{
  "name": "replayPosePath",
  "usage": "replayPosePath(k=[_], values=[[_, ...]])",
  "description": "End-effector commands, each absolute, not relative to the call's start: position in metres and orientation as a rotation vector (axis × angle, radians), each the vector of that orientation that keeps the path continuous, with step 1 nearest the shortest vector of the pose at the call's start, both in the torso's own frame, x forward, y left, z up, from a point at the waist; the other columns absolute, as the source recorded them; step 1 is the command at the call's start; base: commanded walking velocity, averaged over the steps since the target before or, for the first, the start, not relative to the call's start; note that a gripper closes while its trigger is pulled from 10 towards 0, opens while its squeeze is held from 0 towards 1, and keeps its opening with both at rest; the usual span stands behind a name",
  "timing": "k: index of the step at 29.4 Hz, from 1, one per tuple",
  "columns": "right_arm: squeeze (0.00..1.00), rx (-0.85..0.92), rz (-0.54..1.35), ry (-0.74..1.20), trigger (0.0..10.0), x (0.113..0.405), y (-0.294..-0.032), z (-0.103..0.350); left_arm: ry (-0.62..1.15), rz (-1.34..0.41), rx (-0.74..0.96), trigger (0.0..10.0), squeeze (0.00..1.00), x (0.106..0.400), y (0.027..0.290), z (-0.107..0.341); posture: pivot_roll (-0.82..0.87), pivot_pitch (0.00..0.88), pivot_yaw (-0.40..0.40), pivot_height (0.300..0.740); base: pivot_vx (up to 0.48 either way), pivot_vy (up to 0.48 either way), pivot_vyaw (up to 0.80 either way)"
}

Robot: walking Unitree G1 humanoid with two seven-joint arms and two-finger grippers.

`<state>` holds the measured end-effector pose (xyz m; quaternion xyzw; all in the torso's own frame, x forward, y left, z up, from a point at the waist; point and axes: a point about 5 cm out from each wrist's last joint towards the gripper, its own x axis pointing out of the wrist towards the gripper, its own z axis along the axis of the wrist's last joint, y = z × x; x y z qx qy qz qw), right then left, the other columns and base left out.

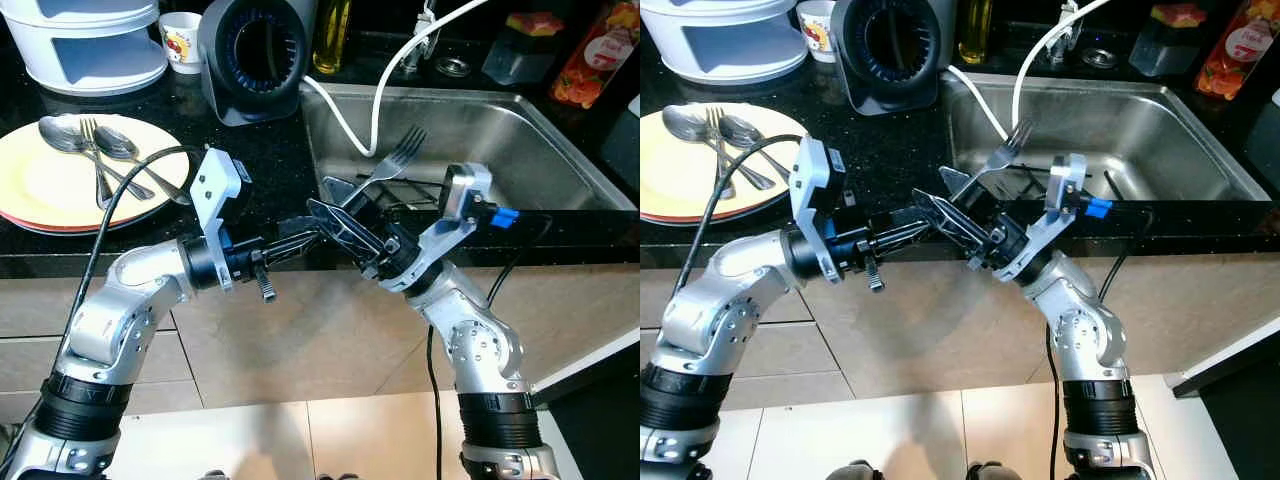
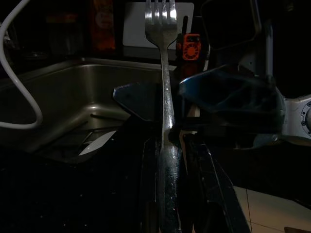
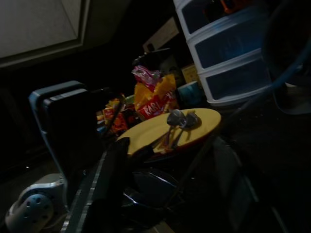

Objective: Kitchen organization

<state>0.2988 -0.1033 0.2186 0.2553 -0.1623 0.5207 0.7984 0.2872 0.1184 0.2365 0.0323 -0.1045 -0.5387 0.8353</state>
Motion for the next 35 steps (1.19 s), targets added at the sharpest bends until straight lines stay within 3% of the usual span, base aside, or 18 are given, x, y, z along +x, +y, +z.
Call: replayPosePath(k=[1,21,24,25,26,28,35], values=[[0.00,0.539,1.108,-0.345,0.0,0.299,-0.104,0.218,-0.209,-1.134,0.088,0.0,0.00,0.288,0.119,0.233,0.13,0.097,-0.055,0.740,0.000,0.000,0.00],[0.00,0.572,0.998,-0.388,0.0,0.311,-0.108,0.226,-0.243,-1.087,0.056,0.0,0.00,0.291,0.125,0.235,0.13,0.096,-0.056,0.740,0.000,0.000,0.00],[0.00,0.575,0.993,-0.392,0.0,0.312,-0.107,0.228,-0.257,-1.080,0.039,0.4,0.00,0.291,0.125,0.237,0.13,0.095,-0.058,0.740,0.000,0.000,0.00],[0.00,0.574,0.993,-0.394,0.0,0.313,-0.107,0.228,-0.269,-1.067,0.028,6.7,0.00,0.292,0.126,0.238,0.13,0.094,-0.059,0.740,0.000,0.000,0.00],[0.00,0.574,0.992,-0.396,0.0,0.314,-0.106,0.229,-0.282,-1.058,0.010,10.0,0.16,0.292,0.126,0.240,0.14,0.092,-0.061,0.740,0.000,0.000,0.00],[0.00,0.577,0.988,-0.400,0.0,0.316,-0.104,0.232,-0.303,-1.047,-0.024,10.0,1.00,0.292,0.127,0.243,0.14,0.096,-0.062,0.740,0.000,0.000,0.00],[0.00,0.577,0.951,-0.403,0.0,0.322,-0.103,0.234,-0.351,-1.045,-0.091,10.0,1.00,0.287,0.131,0.250,0.15,0.103,-0.065,0.740,0.000,0.000,0.00]])
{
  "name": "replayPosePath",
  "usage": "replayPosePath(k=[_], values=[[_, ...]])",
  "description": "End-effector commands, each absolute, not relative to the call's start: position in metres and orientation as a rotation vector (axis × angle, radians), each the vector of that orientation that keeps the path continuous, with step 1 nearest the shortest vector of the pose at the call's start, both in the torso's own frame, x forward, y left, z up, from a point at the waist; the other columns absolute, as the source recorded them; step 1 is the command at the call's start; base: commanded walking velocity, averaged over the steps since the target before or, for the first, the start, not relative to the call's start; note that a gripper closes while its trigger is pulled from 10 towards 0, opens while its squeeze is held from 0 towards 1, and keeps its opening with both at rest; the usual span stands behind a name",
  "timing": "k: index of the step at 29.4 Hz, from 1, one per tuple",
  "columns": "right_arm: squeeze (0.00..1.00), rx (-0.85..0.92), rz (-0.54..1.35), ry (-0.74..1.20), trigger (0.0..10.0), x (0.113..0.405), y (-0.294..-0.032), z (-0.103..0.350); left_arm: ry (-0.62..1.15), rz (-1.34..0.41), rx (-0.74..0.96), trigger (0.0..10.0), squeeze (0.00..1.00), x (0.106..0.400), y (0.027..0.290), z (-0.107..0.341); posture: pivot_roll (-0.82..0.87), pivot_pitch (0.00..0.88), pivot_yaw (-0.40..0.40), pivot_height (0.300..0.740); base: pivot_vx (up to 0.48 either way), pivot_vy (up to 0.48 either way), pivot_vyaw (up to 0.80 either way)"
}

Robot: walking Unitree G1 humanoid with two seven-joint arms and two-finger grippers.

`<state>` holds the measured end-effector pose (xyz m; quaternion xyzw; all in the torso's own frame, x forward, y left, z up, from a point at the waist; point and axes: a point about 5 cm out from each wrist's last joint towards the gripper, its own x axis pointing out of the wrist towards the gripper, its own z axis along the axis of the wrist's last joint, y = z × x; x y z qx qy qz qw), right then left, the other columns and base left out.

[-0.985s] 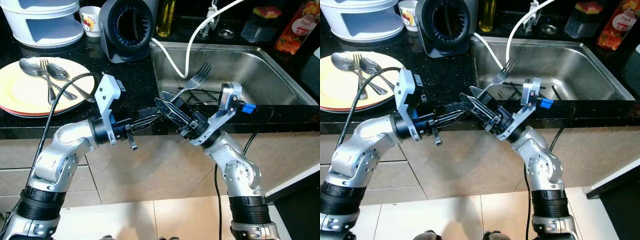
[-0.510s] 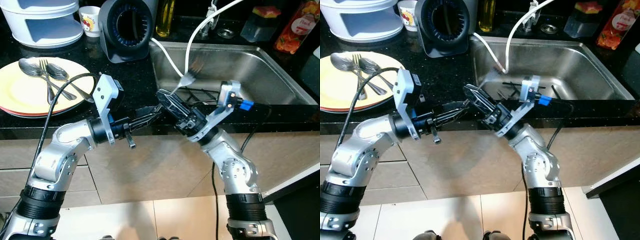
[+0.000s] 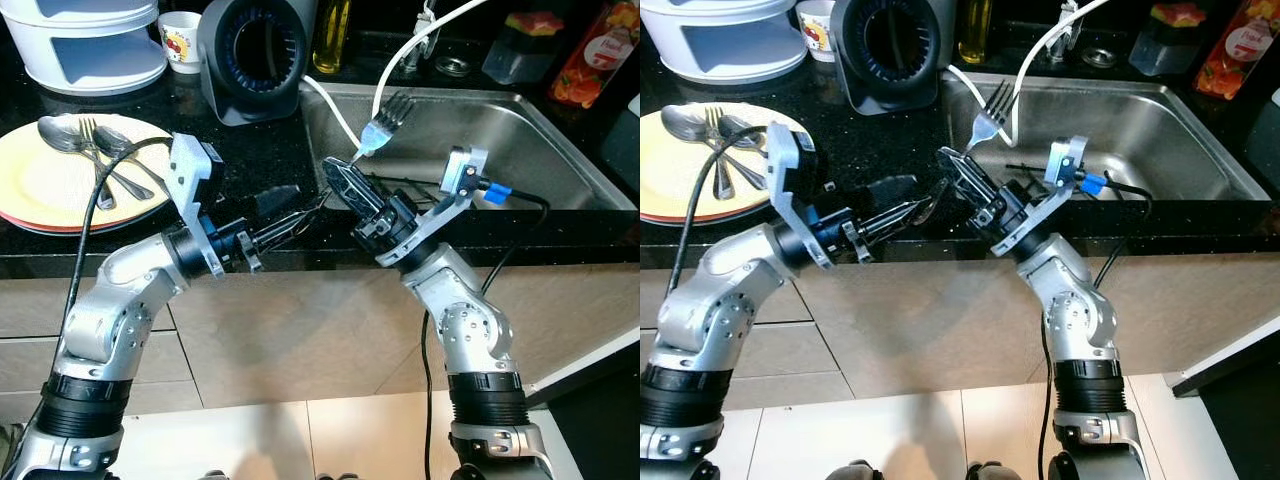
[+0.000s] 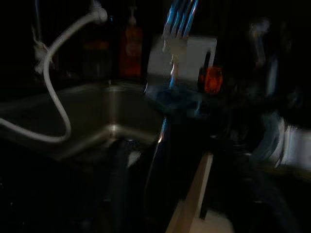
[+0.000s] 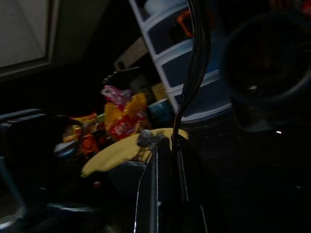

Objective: Kitchen organization

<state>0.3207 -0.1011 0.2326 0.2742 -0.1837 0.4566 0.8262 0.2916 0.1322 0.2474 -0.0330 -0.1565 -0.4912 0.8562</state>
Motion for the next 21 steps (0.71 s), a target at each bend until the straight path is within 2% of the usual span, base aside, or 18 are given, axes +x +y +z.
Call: replayPosePath(k=[1,9,11,14,18,19,21], values=[[0.00,0.578,0.933,-0.406,0.0,0.325,-0.103,0.235,-0.365,-1.045,-0.104,10.0,1.00,0.286,0.132,0.253,0.15,0.107,-0.066,0.740,0.000,0.000,0.00],[0.00,0.577,0.749,-0.435,0.0,0.354,-0.109,0.252,-0.419,-1.071,-0.177,10.0,1.00,0.271,0.140,0.260,0.17,0.131,-0.078,0.740,0.000,0.000,0.00],[0.00,0.511,0.665,-0.448,0.0,0.366,-0.112,0.264,-0.413,-1.049,-0.162,10.0,1.00,0.263,0.142,0.260,0.18,0.150,-0.086,0.740,0.000,0.000,0.00],[0.00,0.497,0.653,-0.451,0.0,0.368,-0.112,0.266,-0.414,-1.040,-0.160,10.0,1.00,0.262,0.142,0.260,0.18,0.153,-0.086,0.740,0.000,0.000,0.00],[0.00,0.358,0.587,-0.449,0.0,0.375,-0.115,0.276,-0.404,-0.909,-0.092,10.0,1.00,0.263,0.150,0.261,0.19,0.180,-0.091,0.740,0.000,0.000,0.00],[0.00,0.262,0.520,-0.428,0.0,0.381,-0.119,0.278,-0.401,-0.840,-0.069,10.0,1.00,0.265,0.155,0.263,0.19,0.194,-0.094,0.740,0.000,0.000,0.00],[0.00,0.177,0.477,-0.409,0.0,0.385,-0.122,0.278,-0.402,-0.807,-0.060,10.0,1.00,0.264,0.157,0.266,0.19,0.206,-0.094,0.740,0.000,0.000,0.00]])
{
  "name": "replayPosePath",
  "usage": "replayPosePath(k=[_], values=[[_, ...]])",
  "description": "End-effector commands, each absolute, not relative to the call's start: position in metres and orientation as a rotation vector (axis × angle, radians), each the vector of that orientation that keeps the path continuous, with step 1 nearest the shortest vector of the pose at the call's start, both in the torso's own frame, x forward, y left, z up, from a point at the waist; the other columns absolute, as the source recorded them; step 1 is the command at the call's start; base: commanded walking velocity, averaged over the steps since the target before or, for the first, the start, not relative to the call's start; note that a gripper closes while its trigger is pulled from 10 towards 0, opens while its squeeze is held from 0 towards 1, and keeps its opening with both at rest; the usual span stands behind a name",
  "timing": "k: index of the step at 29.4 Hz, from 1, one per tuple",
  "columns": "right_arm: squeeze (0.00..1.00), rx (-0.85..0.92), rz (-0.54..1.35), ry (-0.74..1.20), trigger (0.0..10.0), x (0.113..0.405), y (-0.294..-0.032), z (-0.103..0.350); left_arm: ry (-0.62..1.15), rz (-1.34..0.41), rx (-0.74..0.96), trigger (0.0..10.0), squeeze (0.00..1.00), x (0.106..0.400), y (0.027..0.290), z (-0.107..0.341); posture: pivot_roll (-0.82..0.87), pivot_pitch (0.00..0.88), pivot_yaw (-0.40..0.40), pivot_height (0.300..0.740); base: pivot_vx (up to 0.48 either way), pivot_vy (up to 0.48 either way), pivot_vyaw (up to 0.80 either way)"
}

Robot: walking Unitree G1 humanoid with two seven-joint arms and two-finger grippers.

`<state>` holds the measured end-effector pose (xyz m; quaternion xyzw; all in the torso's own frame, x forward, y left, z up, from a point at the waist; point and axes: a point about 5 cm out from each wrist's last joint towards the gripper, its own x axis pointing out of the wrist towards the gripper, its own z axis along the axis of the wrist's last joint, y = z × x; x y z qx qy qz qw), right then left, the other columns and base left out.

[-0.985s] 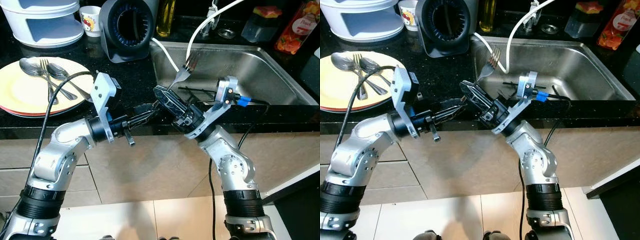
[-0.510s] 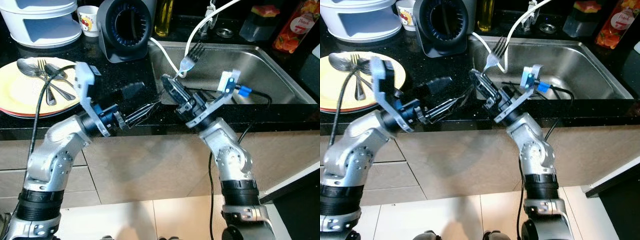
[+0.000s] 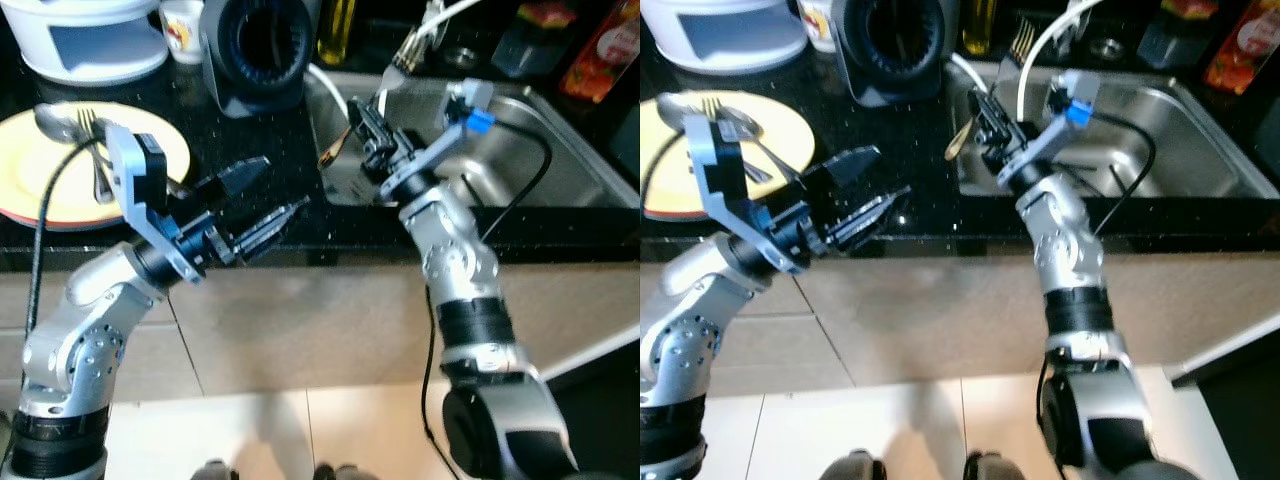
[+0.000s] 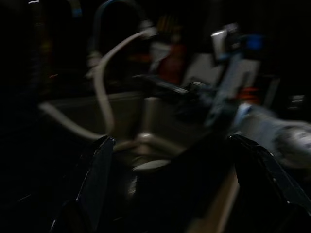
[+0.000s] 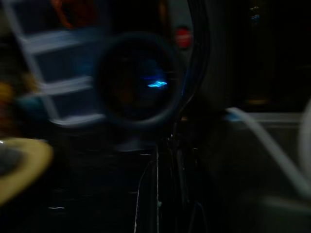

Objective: Kitchen organization

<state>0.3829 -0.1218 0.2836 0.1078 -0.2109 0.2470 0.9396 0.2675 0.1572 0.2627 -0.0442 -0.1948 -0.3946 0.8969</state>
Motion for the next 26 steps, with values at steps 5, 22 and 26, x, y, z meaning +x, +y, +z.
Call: replayPosePath(k=[5,22,26], values=[[0.00,0.023,0.405,-0.387,0.0,0.392,-0.125,0.277,-0.412,-0.768,-0.021,10.0,1.00,0.260,0.159,0.272,0.19,0.223,-0.096,0.740,0.000,0.000,0.00],[0.00,-0.379,0.217,-0.287,10.0,0.412,-0.132,0.286,-0.407,-0.770,0.029,10.0,1.00,0.244,0.149,0.283,0.19,0.290,-0.100,0.740,0.000,0.000,0.00],[0.85,-0.429,0.151,-0.241,10.0,0.416,-0.141,0.284,-0.393,-0.772,0.030,10.0,1.00,0.244,0.147,0.282,0.19,0.293,-0.099,0.740,0.000,0.000,0.00]])
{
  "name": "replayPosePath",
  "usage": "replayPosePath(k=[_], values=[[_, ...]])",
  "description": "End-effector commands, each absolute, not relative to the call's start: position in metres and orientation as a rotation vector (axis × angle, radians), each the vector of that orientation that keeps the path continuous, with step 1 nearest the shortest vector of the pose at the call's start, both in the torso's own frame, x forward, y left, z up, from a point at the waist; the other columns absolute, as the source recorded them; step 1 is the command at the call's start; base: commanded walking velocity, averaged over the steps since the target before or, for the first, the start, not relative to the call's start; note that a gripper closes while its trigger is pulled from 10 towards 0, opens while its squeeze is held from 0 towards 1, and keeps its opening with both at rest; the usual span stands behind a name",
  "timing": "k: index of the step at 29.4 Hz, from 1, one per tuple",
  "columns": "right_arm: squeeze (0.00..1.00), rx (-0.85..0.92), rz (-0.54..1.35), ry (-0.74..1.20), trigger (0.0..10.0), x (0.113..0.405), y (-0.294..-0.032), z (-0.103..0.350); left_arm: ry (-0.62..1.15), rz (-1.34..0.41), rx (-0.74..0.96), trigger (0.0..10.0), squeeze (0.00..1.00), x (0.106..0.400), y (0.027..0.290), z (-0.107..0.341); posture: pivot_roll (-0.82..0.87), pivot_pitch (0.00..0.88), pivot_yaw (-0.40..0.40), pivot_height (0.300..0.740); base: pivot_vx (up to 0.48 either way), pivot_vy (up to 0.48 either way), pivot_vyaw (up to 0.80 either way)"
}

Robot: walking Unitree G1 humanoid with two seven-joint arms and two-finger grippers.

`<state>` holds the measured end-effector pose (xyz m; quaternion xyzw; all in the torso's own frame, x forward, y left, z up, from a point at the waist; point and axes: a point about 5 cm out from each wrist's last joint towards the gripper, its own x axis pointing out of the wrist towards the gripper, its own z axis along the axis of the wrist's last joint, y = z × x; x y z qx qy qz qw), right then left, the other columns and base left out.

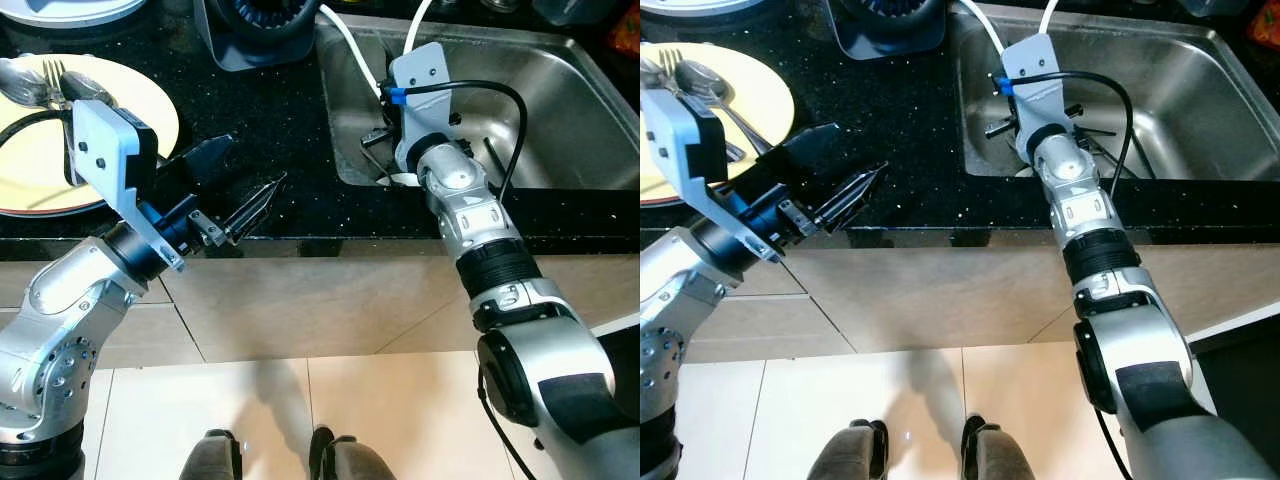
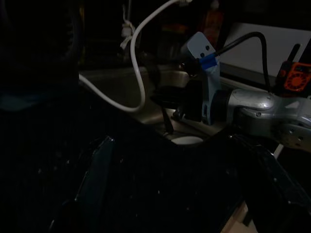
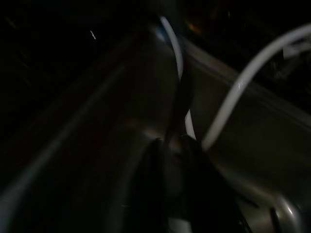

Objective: Kitchen organization

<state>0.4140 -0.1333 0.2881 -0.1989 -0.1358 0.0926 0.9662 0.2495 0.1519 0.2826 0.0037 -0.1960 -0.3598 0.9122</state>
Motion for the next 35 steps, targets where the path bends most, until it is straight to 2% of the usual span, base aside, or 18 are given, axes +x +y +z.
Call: replayPosePath(k=[1,2,9,10,11,12,13,14,17,24,26,28,29,30,31,34,35], values=[[0.85,-0.429,0.151,-0.241,10.0,0.416,-0.141,0.284,-0.393,-0.772,0.030,10.0,1.00,0.244,0.147,0.282,0.19,0.293,-0.099,0.740,0.000,0.000,0.00],[1.00,-0.439,0.128,-0.233,10.0,0.417,-0.145,0.285,-0.391,-0.773,0.030,10.0,1.00,0.244,0.147,0.282,0.19,0.290,-0.100,0.740,0.000,0.000,0.00],[1.00,-0.423,0.085,-0.248,10.0,0.418,-0.152,0.291,-0.390,-0.770,0.033,10.0,1.00,0.244,0.146,0.283,0.19,0.280,-0.100,0.740,0.000,0.000,0.00],[0.73,-0.348,0.098,-0.274,10.0,0.417,-0.153,0.295,-0.396,-0.765,0.038,10.0,1.00,0.245,0.147,0.285,0.19,0.267,-0.100,0.740,0.000,0.000,0.00],[0.73,-0.348,0.098,-0.274,10.0,0.417,-0.153,0.295,-0.396,-0.765,0.038,10.0,1.00,0.245,0.147,0.285,0.19,0.267,-0.100,0.740,0.000,0.000,0.00],[0.32,-0.240,0.140,-0.318,10.0,0.414,-0.151,0.300,-0.403,-0.758,0.042,10.0,1.00,0.245,0.148,0.287,0.19,0.259,-0.101,0.740,0.000,0.000,0.00],[0.32,-0.167,0.170,-0.350,10.0,0.412,-0.151,0.303,-0.408,-0.754,0.045,10.0,1.00,0.246,0.149,0.288,0.19,0.256,-0.101,0.740,0.000,0.000,0.00],[0.00,-0.051,0.229,-0.395,10.0,0.407,-0.149,0.307,-0.415,-0.748,0.054,10.0,1.00,0.247,0.151,0.289,0.19,0.245,-0.102,0.740,0.000,0.000,0.00],[0.00,0.210,0.392,-0.497,10.0,0.393,-0.144,0.313,-0.431,-0.731,0.074,10.0,1.00,0.250,0.155,0.292,0.18,0.218,-0.102,0.740,0.000,0.000,0.00],[0.00,0.432,0.625,-0.613,10.0,0.365,-0.140,0.319,-0.462,-0.704,0.103,10.0,1.00,0.253,0.161,0.301,0.18,0.194,-0.100,0.740,0.000,0.000,0.00],[0.00,0.432,0.625,-0.613,10.0,0.365,-0.140,0.319,-0.462,-0.704,0.103,10.0,1.00,0.253,0.161,0.301,0.18,0.194,-0.100,0.740,0.000,0.000,0.00],[0.00,0.525,0.782,-0.681,10.0,0.345,-0.142,0.320,-0.488,-0.703,0.110,10.0,1.00,0.252,0.165,0.307,0.18,0.181,-0.097,0.740,0.000,0.000,0.00],[0.00,0.550,0.859,-0.705,10.0,0.334,-0.143,0.319,-0.490,-0.709,0.121,10.0,0.45,0.252,0.168,0.309,0.18,0.174,-0.094,0.740,0.000,0.000,0.00],[0.00,0.564,0.919,-0.720,10.0,0.326,-0.142,0.318,-0.486,-0.716,0.131,10.0,0.35,0.251,0.170,0.309,0.18,0.171,-0.093,0.740,0.000,0.000,0.00],[0.00,0.571,0.970,-0.728,10.0,0.318,-0.142,0.317,-0.485,-0.724,0.138,10.0,0.00,0.250,0.171,0.310,0.18,0.169,-0.088,0.740,0.000,0.000,0.00],[0.00,0.567,1.155,-0.723,10.0,0.294,-0.135,0.308,-0.510,-0.735,0.151,10.0,0.00,0.246,0.179,0.317,0.18,0.161,-0.086,0.740,0.000,0.000,0.00],[0.00,0.567,1.155,-0.723,10.0,0.294,-0.135,0.308,-0.510,-0.735,0.151,10.0,0.00,0.246,0.179,0.317,0.18,0.161,-0.086,0.740,0.000,0.000,0.00]])
